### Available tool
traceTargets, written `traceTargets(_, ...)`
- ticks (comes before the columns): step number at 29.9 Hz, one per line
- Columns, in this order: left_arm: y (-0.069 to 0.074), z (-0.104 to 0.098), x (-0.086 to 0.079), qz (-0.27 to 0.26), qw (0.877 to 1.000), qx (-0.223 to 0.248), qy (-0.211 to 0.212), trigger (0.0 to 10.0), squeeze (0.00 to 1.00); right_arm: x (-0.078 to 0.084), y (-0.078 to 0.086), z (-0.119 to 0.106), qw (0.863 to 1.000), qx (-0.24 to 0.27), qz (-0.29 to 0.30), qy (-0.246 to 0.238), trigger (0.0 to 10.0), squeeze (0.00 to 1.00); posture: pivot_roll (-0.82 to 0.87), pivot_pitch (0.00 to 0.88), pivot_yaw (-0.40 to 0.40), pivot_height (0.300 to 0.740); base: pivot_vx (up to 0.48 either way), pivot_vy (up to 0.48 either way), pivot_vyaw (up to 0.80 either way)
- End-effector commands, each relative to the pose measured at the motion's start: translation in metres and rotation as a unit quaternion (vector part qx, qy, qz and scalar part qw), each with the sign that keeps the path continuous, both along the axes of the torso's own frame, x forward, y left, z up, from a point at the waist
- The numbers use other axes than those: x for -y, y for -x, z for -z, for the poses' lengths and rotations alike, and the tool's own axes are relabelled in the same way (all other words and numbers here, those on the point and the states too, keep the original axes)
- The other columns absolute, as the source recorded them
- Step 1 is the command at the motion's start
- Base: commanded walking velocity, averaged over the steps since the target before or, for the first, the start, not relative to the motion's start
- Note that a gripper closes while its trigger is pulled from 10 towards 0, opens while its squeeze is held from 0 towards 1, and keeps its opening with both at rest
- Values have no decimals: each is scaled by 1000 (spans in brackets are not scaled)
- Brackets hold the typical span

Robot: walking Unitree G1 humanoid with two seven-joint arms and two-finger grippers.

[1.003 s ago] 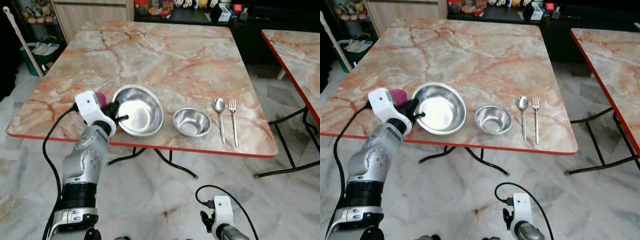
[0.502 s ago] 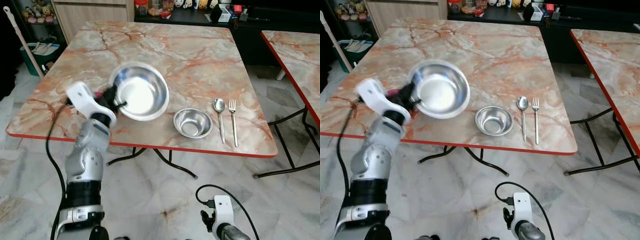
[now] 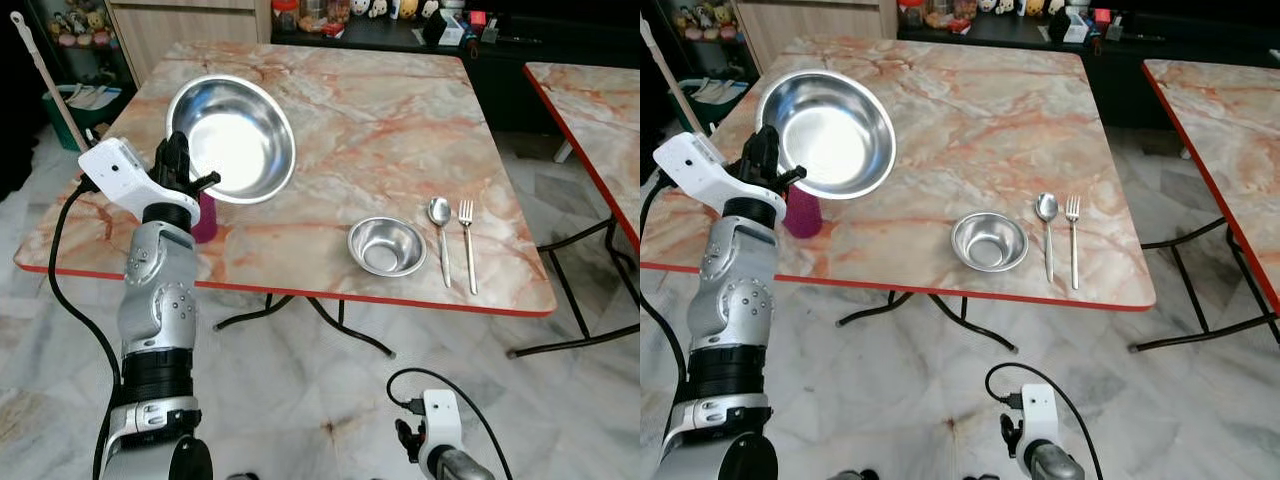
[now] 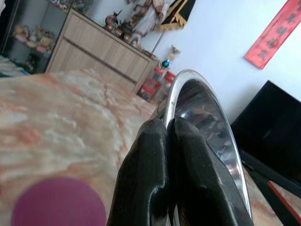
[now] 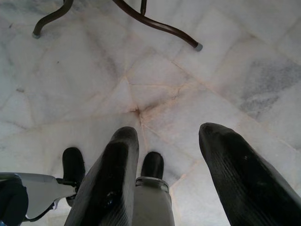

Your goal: Setting the table

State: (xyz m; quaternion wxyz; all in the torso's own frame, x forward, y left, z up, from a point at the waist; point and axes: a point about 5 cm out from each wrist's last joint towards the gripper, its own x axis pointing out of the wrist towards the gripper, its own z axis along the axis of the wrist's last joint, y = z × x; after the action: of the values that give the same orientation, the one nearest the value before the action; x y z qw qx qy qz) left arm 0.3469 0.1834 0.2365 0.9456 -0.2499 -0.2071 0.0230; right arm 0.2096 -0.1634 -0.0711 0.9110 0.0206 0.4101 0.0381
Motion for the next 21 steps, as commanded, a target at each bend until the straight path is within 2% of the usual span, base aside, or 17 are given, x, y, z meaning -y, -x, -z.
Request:
traceTargets(1,0,-5,5,2,1000,12,-4,10000,0,6,4,2,1000,-3,14,2,10000,0,93,141,-55,740,0,-480,0)
traceTargets(15,5,-9,3,-6,1000,28,-3,10000,0,7,5,2,1000,-3,12,4,10000,0,97,133,-56,740,0,-480,0)
traceTargets(21,20,-29,-13,-30,997,76,-8,10000,0,7,6,3,1000,-3,10,5,10000,0,106,127,-56,740,0,-474,0)
